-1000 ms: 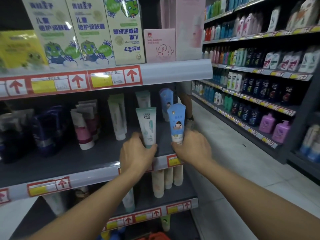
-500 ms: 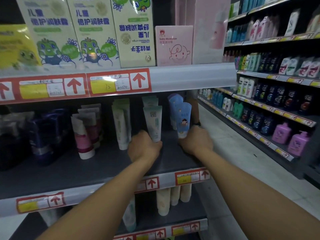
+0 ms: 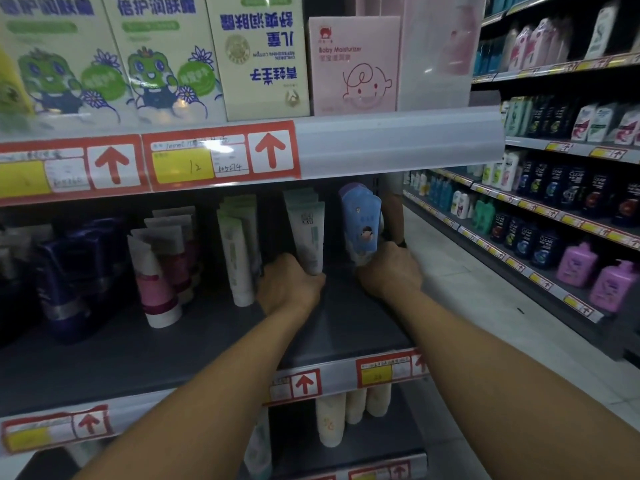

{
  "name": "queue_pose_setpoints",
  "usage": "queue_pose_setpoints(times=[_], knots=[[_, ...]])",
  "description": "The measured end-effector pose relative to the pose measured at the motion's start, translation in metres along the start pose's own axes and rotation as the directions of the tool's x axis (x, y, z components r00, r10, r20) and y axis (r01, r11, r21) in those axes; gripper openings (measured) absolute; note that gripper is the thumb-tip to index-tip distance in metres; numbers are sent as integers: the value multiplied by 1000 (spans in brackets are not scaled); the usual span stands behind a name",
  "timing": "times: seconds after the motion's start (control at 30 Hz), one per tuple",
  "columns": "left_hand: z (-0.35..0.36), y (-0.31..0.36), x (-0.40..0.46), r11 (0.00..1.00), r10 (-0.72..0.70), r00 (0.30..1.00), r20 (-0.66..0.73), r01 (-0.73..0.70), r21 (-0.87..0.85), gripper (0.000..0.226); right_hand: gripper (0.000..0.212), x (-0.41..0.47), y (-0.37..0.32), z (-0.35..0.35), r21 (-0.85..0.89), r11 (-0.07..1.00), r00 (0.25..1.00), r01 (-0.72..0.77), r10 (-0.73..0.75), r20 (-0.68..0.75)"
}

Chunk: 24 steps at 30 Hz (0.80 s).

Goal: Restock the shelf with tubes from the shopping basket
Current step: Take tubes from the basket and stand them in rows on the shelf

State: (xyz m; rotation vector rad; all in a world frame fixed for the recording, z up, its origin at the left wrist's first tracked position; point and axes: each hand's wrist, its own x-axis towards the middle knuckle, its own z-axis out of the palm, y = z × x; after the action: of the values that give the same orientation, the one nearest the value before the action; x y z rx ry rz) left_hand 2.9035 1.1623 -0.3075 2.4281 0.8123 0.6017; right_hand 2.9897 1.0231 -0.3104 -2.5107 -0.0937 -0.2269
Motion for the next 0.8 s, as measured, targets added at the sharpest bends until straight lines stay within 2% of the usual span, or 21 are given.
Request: queue_pose_setpoints(times=[0.17, 0.37, 0.43, 0.53, 0.8], knots=[[4, -4, -2, 996, 1, 1000, -25, -3, -84, 55, 51, -1, 5, 7, 88, 996, 1000, 1, 0, -10], [3, -6, -3, 987, 6, 1000, -7, -7, -161, 64, 52, -3, 5, 9, 93, 996, 999, 19, -16, -33], [3, -7, -3, 984, 0, 1000, 0, 0, -177, 60, 48, -3, 5, 10, 97, 995, 998, 25, -20, -53], [3, -8, -1, 984, -4, 1000, -1, 4, -179, 54, 42, -2, 7, 10, 78, 996, 998, 34, -29, -63], [4, -9, 2, 987, 12, 1000, -12, -14, -160, 54, 40, -3, 8, 11, 64, 996, 997, 56, -52, -65]])
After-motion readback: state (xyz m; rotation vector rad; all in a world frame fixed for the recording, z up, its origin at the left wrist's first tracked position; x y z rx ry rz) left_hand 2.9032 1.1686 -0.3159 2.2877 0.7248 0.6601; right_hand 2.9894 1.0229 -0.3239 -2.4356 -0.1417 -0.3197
